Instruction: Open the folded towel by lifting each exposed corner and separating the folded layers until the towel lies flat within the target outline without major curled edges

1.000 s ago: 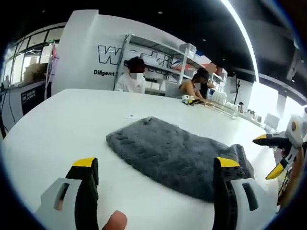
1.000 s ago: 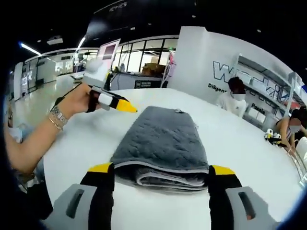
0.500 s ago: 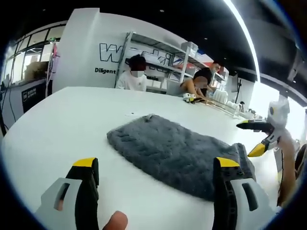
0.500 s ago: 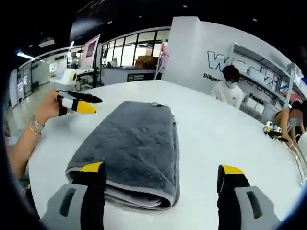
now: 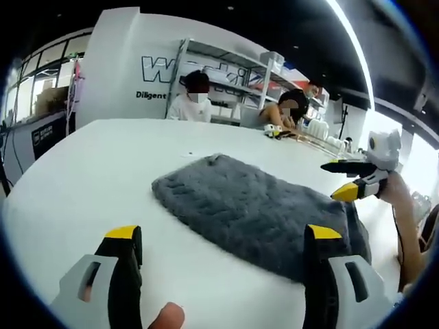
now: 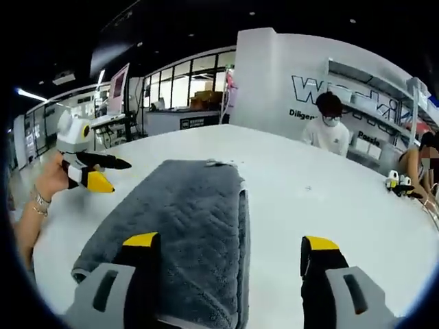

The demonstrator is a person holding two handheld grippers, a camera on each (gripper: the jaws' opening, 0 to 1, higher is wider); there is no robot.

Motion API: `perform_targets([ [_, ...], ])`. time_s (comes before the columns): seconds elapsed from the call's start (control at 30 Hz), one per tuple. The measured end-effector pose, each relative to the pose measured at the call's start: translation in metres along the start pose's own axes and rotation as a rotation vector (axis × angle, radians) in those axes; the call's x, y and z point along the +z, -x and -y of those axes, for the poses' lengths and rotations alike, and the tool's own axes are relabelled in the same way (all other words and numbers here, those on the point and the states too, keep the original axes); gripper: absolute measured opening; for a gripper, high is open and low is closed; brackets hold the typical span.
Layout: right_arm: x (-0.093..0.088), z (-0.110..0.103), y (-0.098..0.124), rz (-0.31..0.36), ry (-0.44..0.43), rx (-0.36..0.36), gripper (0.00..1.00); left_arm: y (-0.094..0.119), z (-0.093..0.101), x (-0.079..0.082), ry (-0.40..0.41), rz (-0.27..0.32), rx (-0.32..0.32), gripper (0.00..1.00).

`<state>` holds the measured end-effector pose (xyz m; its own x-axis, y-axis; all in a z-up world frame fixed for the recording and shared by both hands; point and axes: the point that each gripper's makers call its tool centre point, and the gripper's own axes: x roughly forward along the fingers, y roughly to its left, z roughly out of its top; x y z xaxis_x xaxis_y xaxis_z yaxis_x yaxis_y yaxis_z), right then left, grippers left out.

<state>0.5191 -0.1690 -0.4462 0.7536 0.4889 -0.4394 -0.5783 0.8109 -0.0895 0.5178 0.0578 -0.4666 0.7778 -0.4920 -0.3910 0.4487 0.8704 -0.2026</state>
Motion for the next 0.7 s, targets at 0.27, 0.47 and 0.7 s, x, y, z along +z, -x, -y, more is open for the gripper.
perform_targets([
  [0.27,-0.006,0.007,0.003,0.037,-0.082,0.027,0.38,-0.004,0.001,-0.010,0.031,-0.033,0.005,0.84],
  [0.47,-0.014,0.011,0.001,0.034,-0.185,0.040,0.23,-0.011,0.014,-0.015,0.063,-0.041,-0.051,0.65],
  [0.7,-0.032,-0.002,-0.009,-0.031,-0.224,0.095,0.07,-0.019,0.027,-0.020,0.050,-0.058,-0.094,0.43],
])
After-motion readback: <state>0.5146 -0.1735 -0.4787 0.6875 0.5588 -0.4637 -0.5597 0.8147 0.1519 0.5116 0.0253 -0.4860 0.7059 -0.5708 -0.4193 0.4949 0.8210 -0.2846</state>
